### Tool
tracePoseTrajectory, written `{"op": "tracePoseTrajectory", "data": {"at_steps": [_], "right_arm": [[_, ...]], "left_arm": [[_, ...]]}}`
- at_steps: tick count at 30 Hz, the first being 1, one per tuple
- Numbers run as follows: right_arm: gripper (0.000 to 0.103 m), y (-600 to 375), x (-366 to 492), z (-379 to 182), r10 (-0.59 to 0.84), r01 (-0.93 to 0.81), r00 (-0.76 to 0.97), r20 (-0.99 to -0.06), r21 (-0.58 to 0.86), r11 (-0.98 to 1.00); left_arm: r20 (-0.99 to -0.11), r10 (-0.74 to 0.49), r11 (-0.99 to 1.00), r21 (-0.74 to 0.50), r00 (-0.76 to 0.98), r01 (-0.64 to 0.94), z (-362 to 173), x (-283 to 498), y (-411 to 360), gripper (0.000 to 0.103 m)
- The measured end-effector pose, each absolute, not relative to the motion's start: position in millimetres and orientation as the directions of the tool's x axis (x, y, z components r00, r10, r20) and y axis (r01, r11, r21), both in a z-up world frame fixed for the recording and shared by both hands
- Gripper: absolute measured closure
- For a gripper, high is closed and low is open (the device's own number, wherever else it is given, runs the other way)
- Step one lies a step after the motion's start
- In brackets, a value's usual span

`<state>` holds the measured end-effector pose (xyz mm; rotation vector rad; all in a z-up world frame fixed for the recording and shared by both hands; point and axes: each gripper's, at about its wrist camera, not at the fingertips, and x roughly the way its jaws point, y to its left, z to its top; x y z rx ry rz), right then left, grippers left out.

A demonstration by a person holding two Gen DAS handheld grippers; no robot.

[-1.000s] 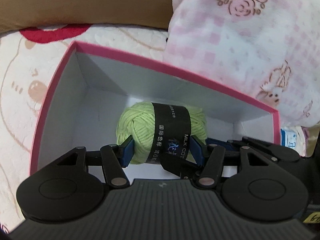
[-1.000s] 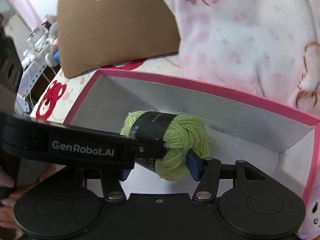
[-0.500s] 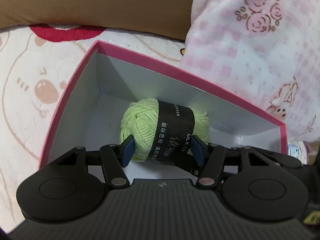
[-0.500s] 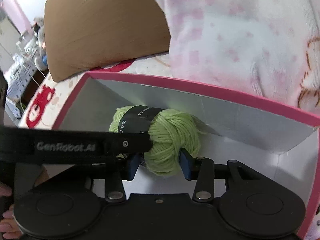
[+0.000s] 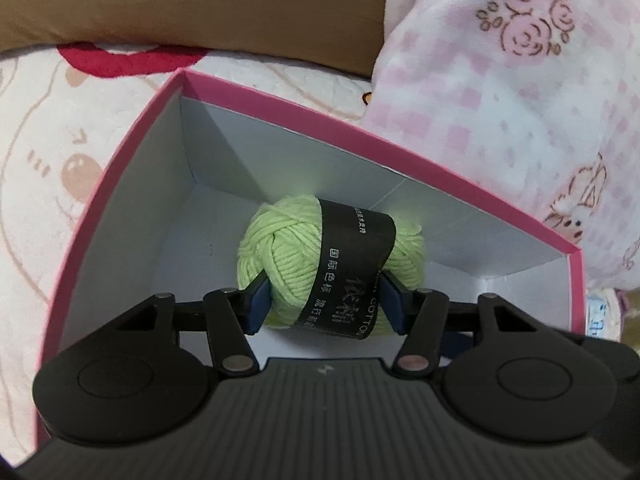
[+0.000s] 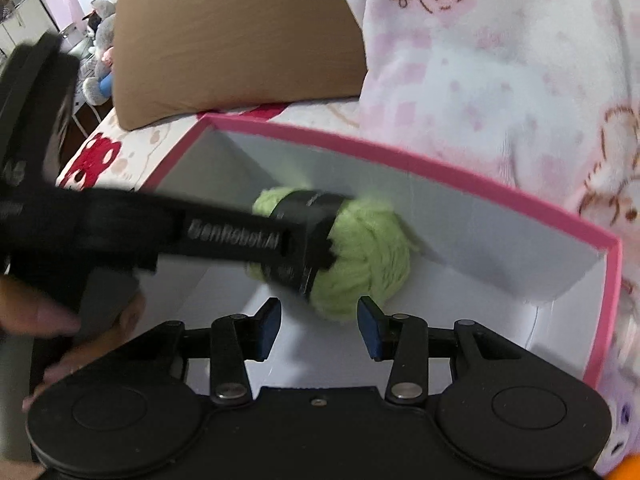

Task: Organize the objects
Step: 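Lower the yarn ball into the pink box and open the left gripper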

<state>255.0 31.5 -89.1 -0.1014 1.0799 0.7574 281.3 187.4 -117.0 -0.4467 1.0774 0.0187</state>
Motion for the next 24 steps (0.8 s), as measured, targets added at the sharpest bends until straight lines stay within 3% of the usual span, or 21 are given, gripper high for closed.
{"op": "tracePoseTrajectory", "data": {"at_steps": [24], "right_arm": [[0.051, -7.5, 208.4, -49.8, 0.539, -0.654, 0.343, -0.769, 0.216, 0.725]], "left_arm": [[-0.889, -0.118, 0.938, -0.246, 0.443, -0.245, -80.9, 244.4, 175.8, 0.028]]}}
